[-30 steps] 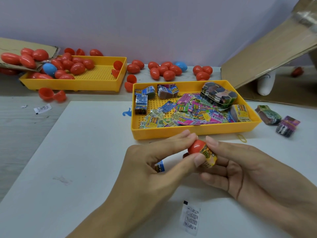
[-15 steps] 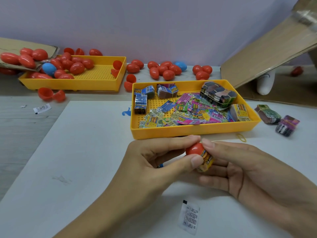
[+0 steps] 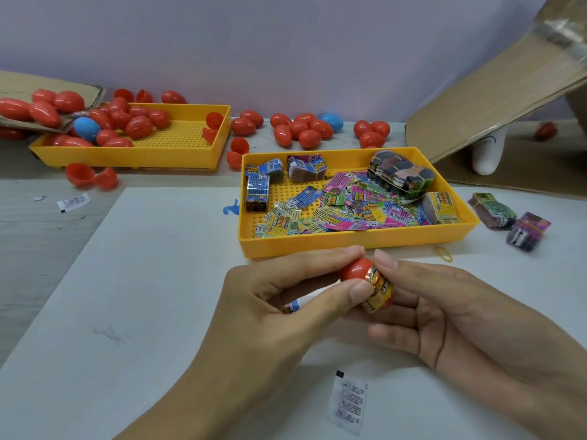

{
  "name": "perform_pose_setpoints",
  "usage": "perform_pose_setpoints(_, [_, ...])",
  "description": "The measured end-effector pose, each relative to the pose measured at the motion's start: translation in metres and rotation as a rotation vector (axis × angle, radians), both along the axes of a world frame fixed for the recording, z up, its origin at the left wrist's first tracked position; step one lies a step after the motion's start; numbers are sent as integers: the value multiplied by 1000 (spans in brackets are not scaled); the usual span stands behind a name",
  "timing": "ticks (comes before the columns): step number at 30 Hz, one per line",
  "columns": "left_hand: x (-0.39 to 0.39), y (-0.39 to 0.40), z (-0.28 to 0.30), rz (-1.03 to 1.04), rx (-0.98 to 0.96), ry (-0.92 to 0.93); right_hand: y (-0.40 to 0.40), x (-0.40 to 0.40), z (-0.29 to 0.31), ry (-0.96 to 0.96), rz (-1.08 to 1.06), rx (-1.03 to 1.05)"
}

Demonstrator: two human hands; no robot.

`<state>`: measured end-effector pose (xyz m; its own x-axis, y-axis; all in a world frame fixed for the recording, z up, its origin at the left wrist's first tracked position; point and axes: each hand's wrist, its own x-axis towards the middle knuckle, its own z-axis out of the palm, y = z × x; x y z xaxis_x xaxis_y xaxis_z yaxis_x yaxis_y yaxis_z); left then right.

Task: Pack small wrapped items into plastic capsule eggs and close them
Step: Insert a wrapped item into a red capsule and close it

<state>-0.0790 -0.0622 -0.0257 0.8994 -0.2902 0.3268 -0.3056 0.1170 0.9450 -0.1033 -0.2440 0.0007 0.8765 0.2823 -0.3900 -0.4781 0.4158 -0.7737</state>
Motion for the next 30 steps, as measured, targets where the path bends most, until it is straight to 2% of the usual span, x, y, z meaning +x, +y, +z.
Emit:
perform_pose_setpoints(5, [0, 0, -2, 43, 7, -43, 2, 1, 0, 12, -14, -3])
perform_pose_setpoints(8, [1, 0, -2, 26, -8, 15, 3, 1, 0, -41, -75, -35])
perform_pose_setpoints(10, [2, 0, -1, 21, -25, 77, 3, 0, 0, -163, -159, -170])
perform_pose_setpoints(14, [3, -1, 6, 8, -35, 241, 7, -7, -6, -551, -267, -527])
perform_pose_setpoints(17, [3, -1, 7, -101, -2, 257, 12, -11, -12, -749, -259, -647])
perform_pose_setpoints(19, [3, -1, 6, -88, -1, 236, 13, -11, -14, -827, -259, -710])
perform_pose_setpoints(22, [4, 1, 2, -15, 6, 141, 12, -11, -13, -804, -261, -655])
perform_pose_setpoints(26, [6, 2, -3, -20, -31, 73, 10, -8, -5, -550, -266, -497])
perform_pose_setpoints(30, [5, 1, -4, -88, -9, -26, 13, -7, -1, -479, -217, -542])
